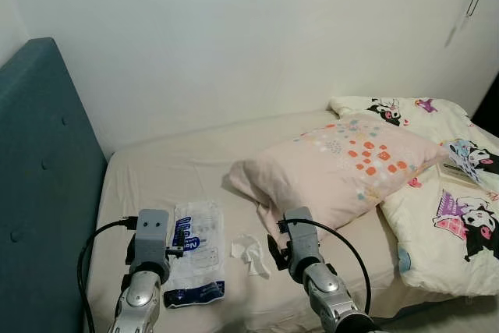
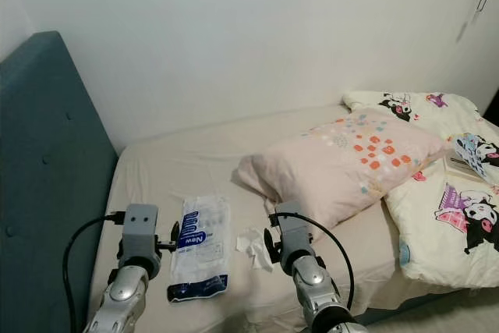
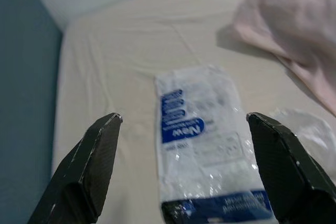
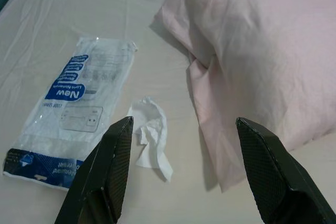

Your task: Clean up the room

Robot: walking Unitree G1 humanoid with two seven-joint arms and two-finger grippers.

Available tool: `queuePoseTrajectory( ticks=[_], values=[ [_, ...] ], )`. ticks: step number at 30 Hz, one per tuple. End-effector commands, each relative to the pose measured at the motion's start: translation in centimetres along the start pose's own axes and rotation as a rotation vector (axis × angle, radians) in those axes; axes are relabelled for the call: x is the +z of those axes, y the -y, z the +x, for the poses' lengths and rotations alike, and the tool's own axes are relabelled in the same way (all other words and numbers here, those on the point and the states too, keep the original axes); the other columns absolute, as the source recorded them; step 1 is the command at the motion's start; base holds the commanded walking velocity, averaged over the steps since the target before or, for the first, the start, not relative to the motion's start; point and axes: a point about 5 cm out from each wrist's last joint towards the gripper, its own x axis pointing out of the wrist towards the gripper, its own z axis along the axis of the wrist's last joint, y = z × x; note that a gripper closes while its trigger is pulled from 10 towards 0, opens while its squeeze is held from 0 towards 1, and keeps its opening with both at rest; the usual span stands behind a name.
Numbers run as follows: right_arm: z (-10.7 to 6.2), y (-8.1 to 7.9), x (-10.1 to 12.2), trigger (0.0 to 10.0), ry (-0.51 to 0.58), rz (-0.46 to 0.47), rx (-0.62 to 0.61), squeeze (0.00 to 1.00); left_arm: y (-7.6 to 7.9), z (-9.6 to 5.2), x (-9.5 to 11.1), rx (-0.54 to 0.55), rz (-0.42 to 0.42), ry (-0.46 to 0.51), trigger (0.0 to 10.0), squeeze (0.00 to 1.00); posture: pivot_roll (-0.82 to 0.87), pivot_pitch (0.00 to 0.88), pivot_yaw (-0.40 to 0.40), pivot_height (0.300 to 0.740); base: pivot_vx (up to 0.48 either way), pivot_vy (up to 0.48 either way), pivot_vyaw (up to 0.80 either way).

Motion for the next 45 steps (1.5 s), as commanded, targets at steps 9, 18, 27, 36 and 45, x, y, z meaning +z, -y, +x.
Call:
queuePoseTrajectory(
  ticks=[9,18,27,36,45],
  values=[
    [0.09,0.22,0.49,10.0,0.027,0.022,-0.007,0.0,-0.07,-0.3,-1.01,-0.006,0.024,-0.048,10.0,0.0,0.0,0.006,-0.003,0.705,0.0,0.0,0.0],
    [0.1,0.08,0.52,10.0,0.03,0.021,0.001,0.0,-0.06,-0.25,-0.88,-0.009,0.032,-0.045,10.0,0.0,0.0,0.006,-0.002,0.676,0.0,0.0,0.0],
    [0.15,0.07,0.74,10.0,0.041,0.003,-0.003,0.0,-0.14,-0.2,-0.88,-0.021,0.056,-0.052,10.0,0.0,0.0,0.014,-0.001,0.676,0.0,0.0,0.0],
    [0.3,0.22,1.0,10.0,0.043,0.058,-0.009,0.0,-0.17,-0.03,-0.7,-0.027,0.054,-0.059,10.0,0.0,0.01,0.028,-0.002,0.656,0.0,0.0,0.0],
    [0.44,0.25,1.27,10.0,0.046,0.059,-0.015,0.0,-0.33,0.0,-0.54,-0.035,0.056,-0.057,10.0,0.0,0.01,0.036,0.002,0.641,0.0,0.0,0.0]
  ],
)
